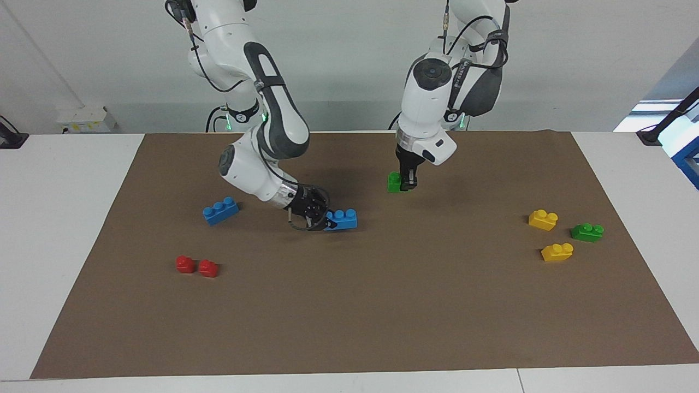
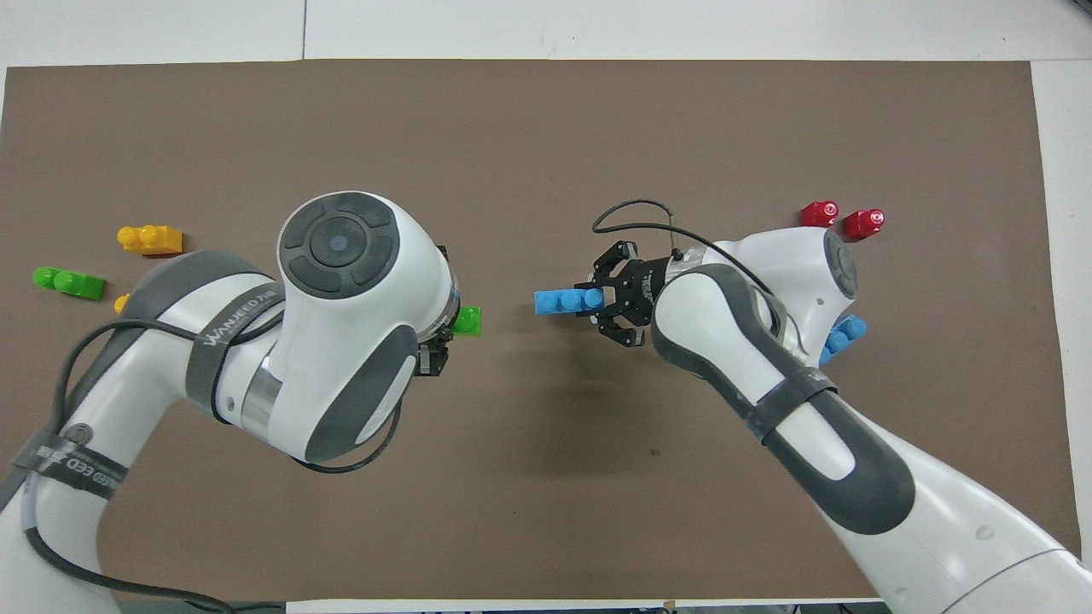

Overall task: Remove green block with left arm and hold with right
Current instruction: 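Carry the green block with the left gripper while the right gripper carries blue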

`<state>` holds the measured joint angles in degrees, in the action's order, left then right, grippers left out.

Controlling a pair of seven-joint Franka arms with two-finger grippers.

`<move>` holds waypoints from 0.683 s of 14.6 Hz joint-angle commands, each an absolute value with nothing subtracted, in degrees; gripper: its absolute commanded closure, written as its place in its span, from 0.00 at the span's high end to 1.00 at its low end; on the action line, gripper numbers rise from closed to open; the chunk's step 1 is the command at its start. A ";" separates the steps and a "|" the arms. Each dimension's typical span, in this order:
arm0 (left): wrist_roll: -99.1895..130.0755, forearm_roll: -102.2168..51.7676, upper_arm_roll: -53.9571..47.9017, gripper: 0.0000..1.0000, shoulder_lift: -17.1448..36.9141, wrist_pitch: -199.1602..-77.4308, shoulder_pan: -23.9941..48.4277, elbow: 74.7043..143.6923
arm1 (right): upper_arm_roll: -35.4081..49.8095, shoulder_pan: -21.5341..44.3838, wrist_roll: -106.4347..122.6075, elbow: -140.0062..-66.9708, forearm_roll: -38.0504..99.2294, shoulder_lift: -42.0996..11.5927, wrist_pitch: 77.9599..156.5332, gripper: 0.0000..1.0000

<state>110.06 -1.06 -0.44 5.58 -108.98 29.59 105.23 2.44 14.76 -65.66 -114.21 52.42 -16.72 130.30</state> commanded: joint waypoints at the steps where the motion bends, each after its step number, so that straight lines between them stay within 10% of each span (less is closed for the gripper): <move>1: 101.37 -1.14 -0.79 0.00 4.05 -107.75 24.80 107.22 | 3.08 6.88 -63.20 -111.19 44.68 -16.00 121.76 0.00; 10: 74.02 -1.14 -0.79 0.00 2.46 -115.81 10.21 113.89 | 3.16 -8.52 -43.78 -112.24 38.58 -16.87 114.43 0.00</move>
<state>78.42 -1.06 -0.16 5.11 -110.87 13.12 109.01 2.27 -6.12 -47.40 -111.80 39.72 -16.13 114.76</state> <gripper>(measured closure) 0.648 0.656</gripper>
